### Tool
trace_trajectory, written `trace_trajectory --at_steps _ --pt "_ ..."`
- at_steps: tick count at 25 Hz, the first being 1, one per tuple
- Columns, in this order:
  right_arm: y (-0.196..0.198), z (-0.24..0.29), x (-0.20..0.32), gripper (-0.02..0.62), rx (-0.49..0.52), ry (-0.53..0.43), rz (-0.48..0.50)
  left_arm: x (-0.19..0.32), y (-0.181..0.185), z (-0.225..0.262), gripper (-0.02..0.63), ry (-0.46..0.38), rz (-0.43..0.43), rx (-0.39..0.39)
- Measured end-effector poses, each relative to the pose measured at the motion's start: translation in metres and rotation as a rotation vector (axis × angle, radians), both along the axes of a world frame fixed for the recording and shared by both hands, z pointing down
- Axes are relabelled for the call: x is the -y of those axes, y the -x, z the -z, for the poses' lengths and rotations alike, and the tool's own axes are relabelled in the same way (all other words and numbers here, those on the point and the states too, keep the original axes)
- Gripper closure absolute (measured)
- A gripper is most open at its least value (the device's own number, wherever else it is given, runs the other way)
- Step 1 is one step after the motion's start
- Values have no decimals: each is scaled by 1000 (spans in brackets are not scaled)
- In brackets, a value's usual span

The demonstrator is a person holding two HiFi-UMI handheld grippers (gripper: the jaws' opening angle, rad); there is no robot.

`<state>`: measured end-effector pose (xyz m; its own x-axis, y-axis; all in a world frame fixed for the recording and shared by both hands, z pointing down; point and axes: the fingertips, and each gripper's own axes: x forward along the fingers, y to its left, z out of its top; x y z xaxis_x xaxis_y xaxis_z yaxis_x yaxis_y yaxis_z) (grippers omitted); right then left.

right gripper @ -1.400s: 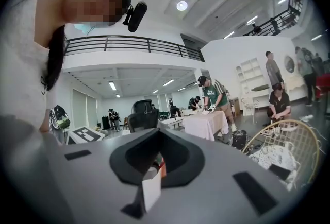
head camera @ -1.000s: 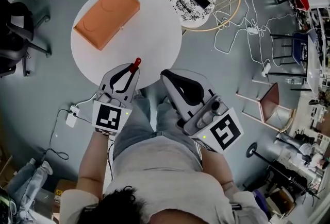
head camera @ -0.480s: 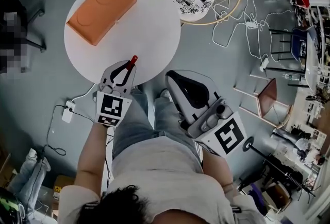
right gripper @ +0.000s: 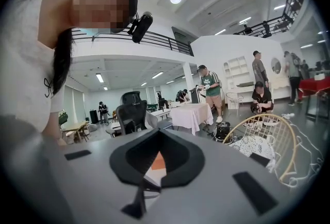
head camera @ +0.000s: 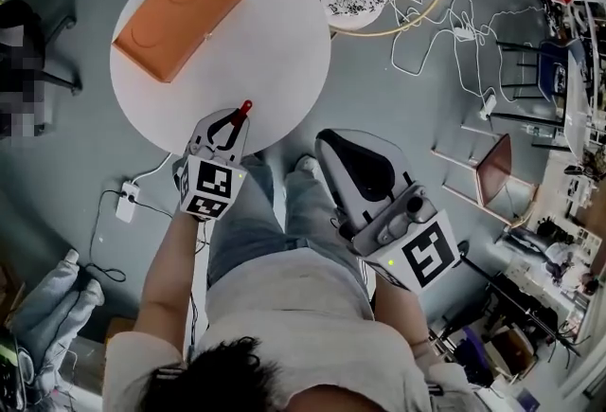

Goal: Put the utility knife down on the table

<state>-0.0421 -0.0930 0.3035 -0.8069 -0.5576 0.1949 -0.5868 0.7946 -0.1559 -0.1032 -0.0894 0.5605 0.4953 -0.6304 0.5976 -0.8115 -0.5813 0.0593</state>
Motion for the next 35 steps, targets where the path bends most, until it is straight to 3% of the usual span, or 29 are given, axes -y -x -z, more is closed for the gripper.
trace_trajectory --at_steps 21,35 --pt "-9 -6 6 588 -12 19 -38 -7 -2 -56 549 153 -61 126" --pt "-8 -7 4 586 -23 25 -51 -8 -1 -61 546 153 -85 153"
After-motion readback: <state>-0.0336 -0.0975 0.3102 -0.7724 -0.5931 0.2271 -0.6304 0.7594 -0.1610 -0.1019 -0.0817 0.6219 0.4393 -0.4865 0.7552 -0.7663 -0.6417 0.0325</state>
